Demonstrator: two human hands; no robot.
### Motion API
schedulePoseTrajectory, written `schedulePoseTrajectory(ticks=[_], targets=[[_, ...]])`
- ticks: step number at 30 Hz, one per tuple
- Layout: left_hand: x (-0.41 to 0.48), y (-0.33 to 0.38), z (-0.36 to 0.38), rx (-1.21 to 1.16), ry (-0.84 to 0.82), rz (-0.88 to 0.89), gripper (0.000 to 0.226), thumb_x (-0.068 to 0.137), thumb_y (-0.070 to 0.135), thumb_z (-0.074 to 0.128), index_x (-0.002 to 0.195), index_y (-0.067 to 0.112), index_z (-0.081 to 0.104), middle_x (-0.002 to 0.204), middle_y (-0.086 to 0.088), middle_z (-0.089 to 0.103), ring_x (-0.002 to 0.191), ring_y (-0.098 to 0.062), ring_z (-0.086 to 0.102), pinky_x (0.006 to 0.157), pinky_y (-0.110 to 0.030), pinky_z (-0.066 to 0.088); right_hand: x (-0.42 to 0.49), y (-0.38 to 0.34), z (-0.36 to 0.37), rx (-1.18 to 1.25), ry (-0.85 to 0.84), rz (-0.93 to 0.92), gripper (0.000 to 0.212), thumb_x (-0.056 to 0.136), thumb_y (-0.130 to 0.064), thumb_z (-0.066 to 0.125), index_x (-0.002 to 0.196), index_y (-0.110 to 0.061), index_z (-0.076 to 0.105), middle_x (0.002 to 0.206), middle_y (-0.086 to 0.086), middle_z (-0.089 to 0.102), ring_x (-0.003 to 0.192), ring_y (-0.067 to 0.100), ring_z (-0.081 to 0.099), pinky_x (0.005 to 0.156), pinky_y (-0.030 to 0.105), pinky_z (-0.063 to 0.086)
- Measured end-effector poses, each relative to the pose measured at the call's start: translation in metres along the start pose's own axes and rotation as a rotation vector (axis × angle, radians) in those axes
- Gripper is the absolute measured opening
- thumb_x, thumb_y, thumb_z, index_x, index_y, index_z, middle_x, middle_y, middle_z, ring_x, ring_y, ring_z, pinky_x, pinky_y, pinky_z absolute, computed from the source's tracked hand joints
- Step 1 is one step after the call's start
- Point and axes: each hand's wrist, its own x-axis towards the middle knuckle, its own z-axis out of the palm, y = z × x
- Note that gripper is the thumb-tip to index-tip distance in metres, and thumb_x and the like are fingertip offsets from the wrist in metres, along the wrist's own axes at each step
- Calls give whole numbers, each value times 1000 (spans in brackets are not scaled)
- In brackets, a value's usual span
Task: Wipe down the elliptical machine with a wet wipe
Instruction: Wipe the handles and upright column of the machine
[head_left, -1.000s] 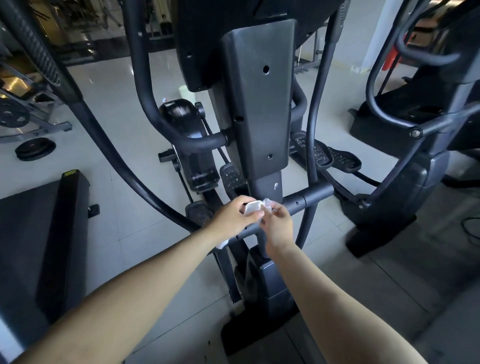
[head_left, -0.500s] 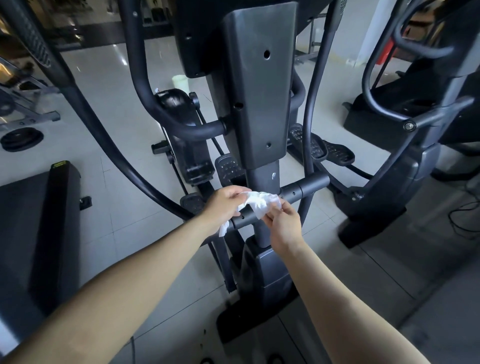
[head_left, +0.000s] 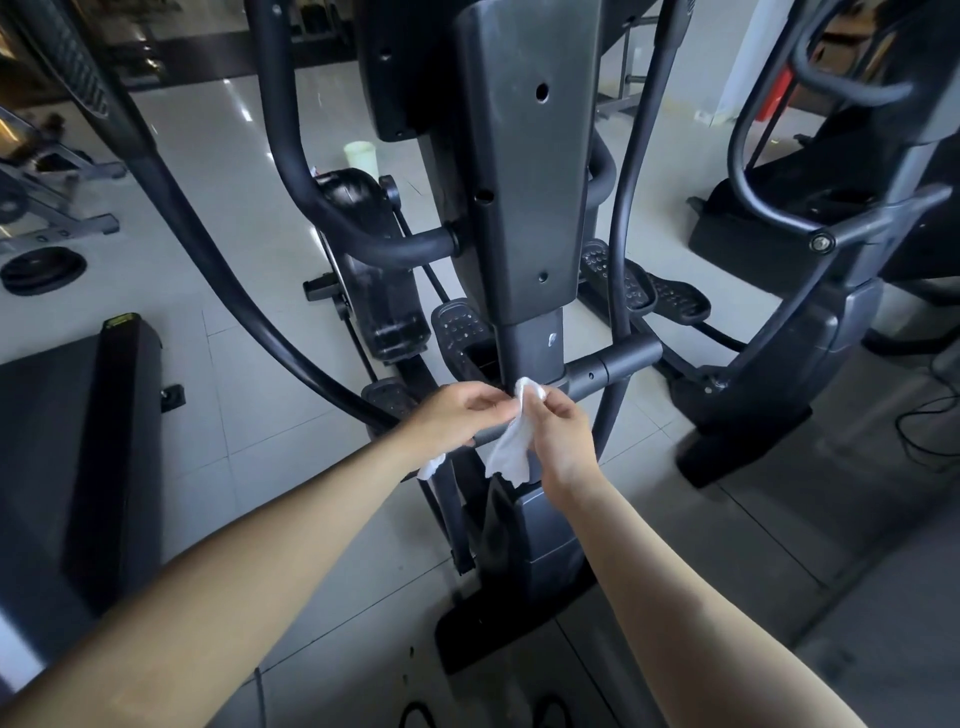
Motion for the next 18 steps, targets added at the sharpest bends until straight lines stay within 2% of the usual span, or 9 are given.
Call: schedulePoseTrajectory(ticks=[2,5,8,9,11,13,15,18], targets=[[3,-3,2,35,13,33,16,90,48,71,100,35,74,101,11,76,99,-13,71,90,-35,59,-2,-4,0,18,-1,-16,18,97,-28,68,89,-12,67,73,-5,68,68,9,65,64,18,51],[7,-4,7,33,126,55,6,95,29,68,93,24,71,94,3,76,90,-19,70,90,-37,57,-4,-7,-1,22,54,-7,21,95,-29,71,81,-15,63,71,-3,62,68,11,58,69,20,48],[0,5,10,21,350,90,10,98,33,63,93,26,69,90,14,75,83,2,65,80,-12,50,-5,-8,-5,59,81,64,28,95,-36,71,75,-18,62,72,-1,56,73,18,52,77,31,44],[-2,7,12,30,364,138,13,98,36,62,94,27,69,89,15,74,80,4,64,76,-10,48,-6,-10,-7,61,94,97,32,94,-38,72,70,-21,61,68,-4,55,71,18,51,75,32,43],[-6,13,17,41,249,234,13,97,38,65,93,27,71,89,15,71,79,1,63,68,-13,48,-6,-14,-11,22,111,144,33,91,-42,74,67,-23,62,66,-4,53,67,18,47,69,31,41],[-6,17,23,108,99,285,8,94,35,72,92,27,72,90,16,70,71,6,59,62,-10,41,-7,-17,-12,51,102,164,22,91,-41,75,79,-22,72,73,-3,61,68,17,49,67,28,39],[0,13,28,155,55,305,9,88,35,79,90,34,70,93,16,70,75,6,61,69,-16,43,-6,-20,-10,135,99,175,20,91,-36,75,91,-16,78,81,0,69,72,17,55,68,26,40],[7,14,32,118,139,259,22,78,49,83,88,40,66,98,15,72,97,-2,67,90,-29,49,-7,-24,-10,214,59,163,28,93,-37,73,98,-10,79,94,6,71,84,20,62,76,26,45]])
